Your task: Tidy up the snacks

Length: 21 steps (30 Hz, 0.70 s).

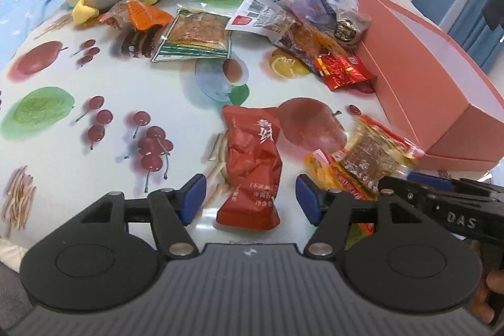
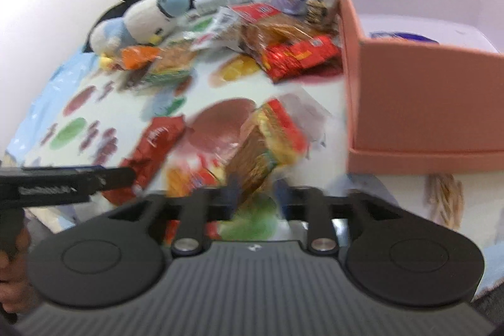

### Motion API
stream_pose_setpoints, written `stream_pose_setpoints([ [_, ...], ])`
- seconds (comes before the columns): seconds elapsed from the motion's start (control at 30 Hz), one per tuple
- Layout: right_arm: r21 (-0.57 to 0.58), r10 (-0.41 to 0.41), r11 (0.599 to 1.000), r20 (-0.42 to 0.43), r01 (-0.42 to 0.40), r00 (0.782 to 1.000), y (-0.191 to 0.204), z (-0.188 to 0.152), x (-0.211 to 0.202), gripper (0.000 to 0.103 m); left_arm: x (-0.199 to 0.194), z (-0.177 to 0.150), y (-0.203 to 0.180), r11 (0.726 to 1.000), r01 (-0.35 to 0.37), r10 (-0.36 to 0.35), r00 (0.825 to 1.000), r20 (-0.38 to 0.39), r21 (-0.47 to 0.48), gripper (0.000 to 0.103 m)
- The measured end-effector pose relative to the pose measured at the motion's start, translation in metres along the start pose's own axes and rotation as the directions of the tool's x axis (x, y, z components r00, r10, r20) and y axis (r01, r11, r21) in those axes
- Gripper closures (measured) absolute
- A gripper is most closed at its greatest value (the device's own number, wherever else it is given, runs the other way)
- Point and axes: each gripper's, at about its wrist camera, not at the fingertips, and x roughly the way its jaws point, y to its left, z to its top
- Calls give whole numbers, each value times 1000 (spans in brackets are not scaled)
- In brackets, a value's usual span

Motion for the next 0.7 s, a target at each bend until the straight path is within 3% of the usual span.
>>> stream_pose_setpoints([
  [0.07,9,-13,1000,12,13,1000,-2,-4,-4,38,1,-1,-1,1000,4,-4,1000,4,20,35],
  [0.2,0,-57,998,69,57,996,-1,-10,-16,38,2,-1,-2,998,13,-14,1000,8,63,36],
  [0.3,-77,-49,995,105,58,993,9,-9,-17,38,8,-3,-1,997,21,-21,1000,-6,77,40],
  [0.47,-167,-38,984,102,55,994,15,0,2,38,19,-8,-2,994,5,-3,1000,-19,110,41],
  [0.57,-163,-66,984,62,76,996,13,6,14,37,21,-10,-4,992,-14,15,1000,-9,127,45],
  [0.63,-122,-75,989,56,81,996,10,7,15,23,23,-11,-4,991,-24,24,1000,-2,129,49],
  [0.7,-80,-67,994,57,71,996,7,5,15,19,24,-10,-4,991,-29,28,1000,6,128,58],
])
